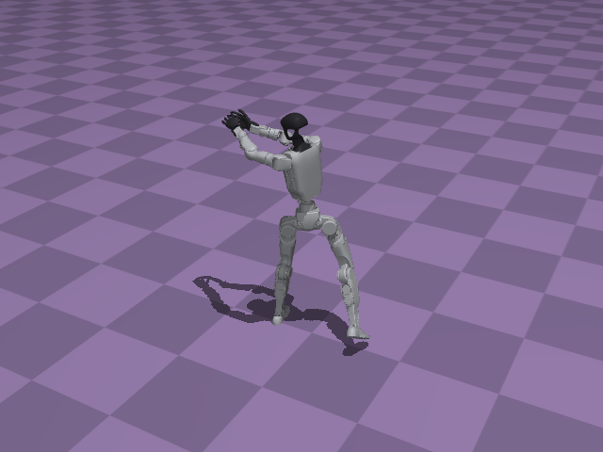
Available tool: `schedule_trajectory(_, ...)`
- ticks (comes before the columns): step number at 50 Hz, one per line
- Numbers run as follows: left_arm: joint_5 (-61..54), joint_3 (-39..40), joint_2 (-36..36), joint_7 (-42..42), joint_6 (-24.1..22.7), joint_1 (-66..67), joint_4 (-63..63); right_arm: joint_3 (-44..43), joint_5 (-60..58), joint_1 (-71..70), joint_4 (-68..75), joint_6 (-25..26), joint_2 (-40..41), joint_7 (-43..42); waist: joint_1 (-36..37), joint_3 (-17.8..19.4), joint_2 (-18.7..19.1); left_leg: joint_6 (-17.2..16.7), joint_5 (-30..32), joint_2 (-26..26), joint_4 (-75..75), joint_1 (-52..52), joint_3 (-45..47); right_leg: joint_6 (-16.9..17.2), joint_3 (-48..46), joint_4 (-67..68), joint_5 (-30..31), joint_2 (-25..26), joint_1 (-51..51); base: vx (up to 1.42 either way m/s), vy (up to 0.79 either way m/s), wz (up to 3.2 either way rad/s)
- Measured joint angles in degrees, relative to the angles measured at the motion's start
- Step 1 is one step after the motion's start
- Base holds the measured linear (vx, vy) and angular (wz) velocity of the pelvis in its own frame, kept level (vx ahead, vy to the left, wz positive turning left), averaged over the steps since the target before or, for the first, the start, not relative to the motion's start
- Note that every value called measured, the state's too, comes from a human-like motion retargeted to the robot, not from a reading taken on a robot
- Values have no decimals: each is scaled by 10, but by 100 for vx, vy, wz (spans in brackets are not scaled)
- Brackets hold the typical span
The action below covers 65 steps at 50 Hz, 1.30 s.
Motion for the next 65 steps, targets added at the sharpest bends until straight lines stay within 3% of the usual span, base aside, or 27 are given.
schedule_trajectory(3,2,52,34,-23,6,31,-53,6,-16,4,-24,22,-5,31,60,34,-36,18,31,-16,-62,0,-64,14,45,-15,38,31,9,21,7,232)
schedule_trajectory(5,5,93,69,-29,-5,65,-92,26,-216,-10,3,58,-4,45,83,61,-55,69,53,-33,-98,2,-98,18,93,-20,65,44,8,19,4,193)
schedule_trajectory(7,-37,113,78,-10,-2,82,-122,22,-32,3,-47,28,10,44,103,86,-67,83,55,-44,-105,-7,-133,35,143,-29,91,66,9,17,3,176)
schedule_trajectory(11,-26,134,102,-16,-12,104,-160,57,-76,3,-82,49,-5,101,103,112,-84,75,48,-59,-106,-30,-190,75,224,-52,132,111,13,12,3,156)
schedule_trajectory(12,-18,140,109,-23,-15,109,-169,60,-75,6,-97,54,-11,143,98,116,-88,70,47,-60,-107,-36,-201,86,241,-58,139,121,14,8,2,126)
schedule_trajectory(13,-5,147,115,-40,-20,113,-176,62,-58,12,-119,65,-20,248,91,119,-92,66,47,-62,-108,-42,-211,97,256,-64,145,129,13,6,-3,106)
schedule_trajectory(15,2,161,120,-37,-17,116,-190,66,-65,13,-132,74,-34,244,83,118,-96,51,40,-42,-108,-55,-225,104,277,-77,164,162,7,4,-15,69)
schedule_trajectory(16,18,165,124,-52,-14,115,-196,75,-112,10,-138,107,-47,293,77,116,-98,47,35,-30,-108,-61,-230,104,283,-78,171,179,1,3,-23,42)
schedule_trajectory(17,24,169,127,-50,-13,114,-202,75,-107,12,-150,105,-51,287,70,116,-100,41,29,-18,-108,-66,-234,104,288,-78,176,195,-5,2,-25,30)
schedule_trajectory(18,8,174,126,-13,-18,113,-210,59,0,24,-173,34,-38,172,64,116,-102,31,21,-7,-108,-68,-234,104,291,-77,179,208,-8,2,-22,17)
schedule_trajectory(19,14,173,128,-12,-20,112,-214,61,5,26,-183,33,-42,167,58,116,-104,25,17,1,-108,-71,-233,104,293,-74,181,216,-13,1,-16,3)
schedule_trajectory(20,31,171,133,-29,-19,111,-216,72,-42,23,-186,68,-54,218,51,114,-106,20,13,7,-108,-73,-232,104,294,-72,181,221,-18,-1,-9,-13)
schedule_trajectory(21,44,167,138,-41,-28,108,-217,72,-29,25,-200,69,-60,307,44,113,-108,15,12,12,-108,-76,-228,104,291,-69,181,222,-22,-3,-4,-27)
schedule_trajectory(22,48,165,141,-41,-34,105,-219,68,0,27,-211,56,-61,336,39,112,-110,9,10,17,-108,-78,-222,104,285,-66,180,222,-26,-6,2,-48)
schedule_trajectory(23,35,166,142,-21,-35,102,-223,58,59,28,-214,16,-51,246,35,111,-111,2,7,22,-108,-79,-213,104,276,-64,177,219,-31,-8,7,-67)
schedule_trajectory(25,29,169,144,15,-37,97,-228,60,0,18,-204,-37,-48,72,29,109,-115,-10,1,34,-108,-83,-189,104,241,-58,173,206,-44,-12,13,-92)
schedule_trajectory(30,42,165,144,17,-41,83,-229,81,-4,11,-226,-23,-65,90,22,94,-121,-11,-8,47,-108,-95,-119,104,125,-36,162,147,-77,-15,20,-112)
schedule_trajectory(33,41,166,141,26,-43,81,-228,83,-8,8,-228,-23,-69,87,13,101,-125,-4,-12,34,-108,-88,-79,104,82,-21,144,101,-83,-12,19,-88)
schedule_trajectory(38,57,166,139,7,-40,87,-227,105,-129,0,-221,41,-92,164,-12,118,-128,11,-19,12,-108,-65,-18,90,34,2,93,37,-81,-13,12,-76)
schedule_trajectory(40,52,164,134,22,-43,90,-228,94,-81,12,-232,0,-84,110,-20,117,-124,7,-21,19,-108,-57,7,76,13,2,74,28,-79,-16,3,-107)
schedule_trajectory(44,46,164,122,12,-45,104,-225,97,-100,37,-244,-8,-88,104,-36,108,-119,0,-27,34,-108,-41,62,47,-47,-7,25,12,-73,-16,2,-118)
schedule_trajectory(48,57,169,108,25,-54,119,-228,87,-153,69,-267,-32,-94,67,-47,100,-116,-6,-33,46,-108,-25,125,19,-131,-23,-24,-4,-63,-17,0,-136)
schedule_trajectory(55,63,178,72,82,-75,157,-230,63,-262,131,-306,-62,-91,-52,-77,83,-106,-26,-38,59,-108,2,241,3,-192,-79,-152,10,-60,-20,-5,-144)
schedule_trajectory(60,79,185,39,124,-91,184,-230,42,-315,171,-329,-73,-96,-99,-120,66,-93,-44,-46,58,-80,6,312,7,-162,-121,-246,17,-70,-22,-9,-133)
schedule_trajectory(65,81,214,-17,184,-120,222,-231,18,-365,217,-362,-68,-121,-120,-197,52,-56,-48,-63,51,-19,-7,348,43,-95,-95,-258,-23,-107,-20,-5,-89)
